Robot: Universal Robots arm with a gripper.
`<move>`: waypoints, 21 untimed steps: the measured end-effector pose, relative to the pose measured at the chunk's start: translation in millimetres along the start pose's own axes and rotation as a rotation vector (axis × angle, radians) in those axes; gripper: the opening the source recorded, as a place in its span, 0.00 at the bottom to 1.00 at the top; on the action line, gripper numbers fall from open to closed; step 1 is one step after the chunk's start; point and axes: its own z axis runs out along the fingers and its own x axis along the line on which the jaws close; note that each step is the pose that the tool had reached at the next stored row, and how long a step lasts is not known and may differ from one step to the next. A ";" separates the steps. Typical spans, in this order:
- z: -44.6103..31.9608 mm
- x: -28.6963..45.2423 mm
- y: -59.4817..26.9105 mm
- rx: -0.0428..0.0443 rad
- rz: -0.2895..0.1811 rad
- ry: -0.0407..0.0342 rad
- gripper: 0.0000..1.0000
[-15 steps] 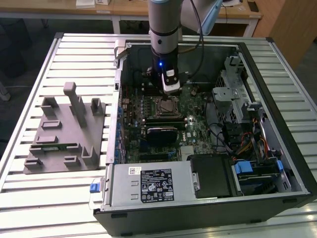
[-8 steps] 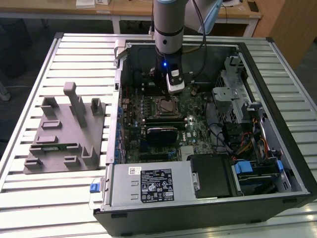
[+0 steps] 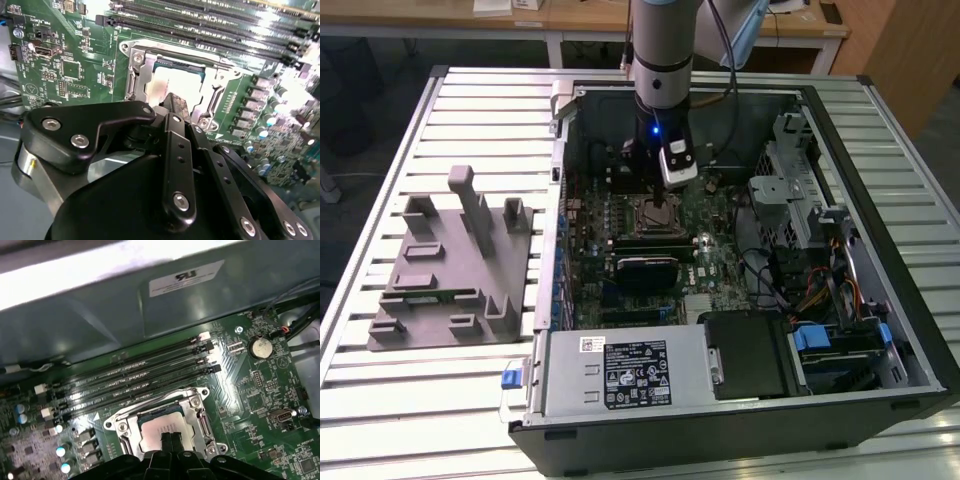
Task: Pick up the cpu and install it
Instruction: 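Install the first cpu locking lever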
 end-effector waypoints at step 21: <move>-10.2 -0.5 0.6 0.0189 -0.146 0.0011 0.11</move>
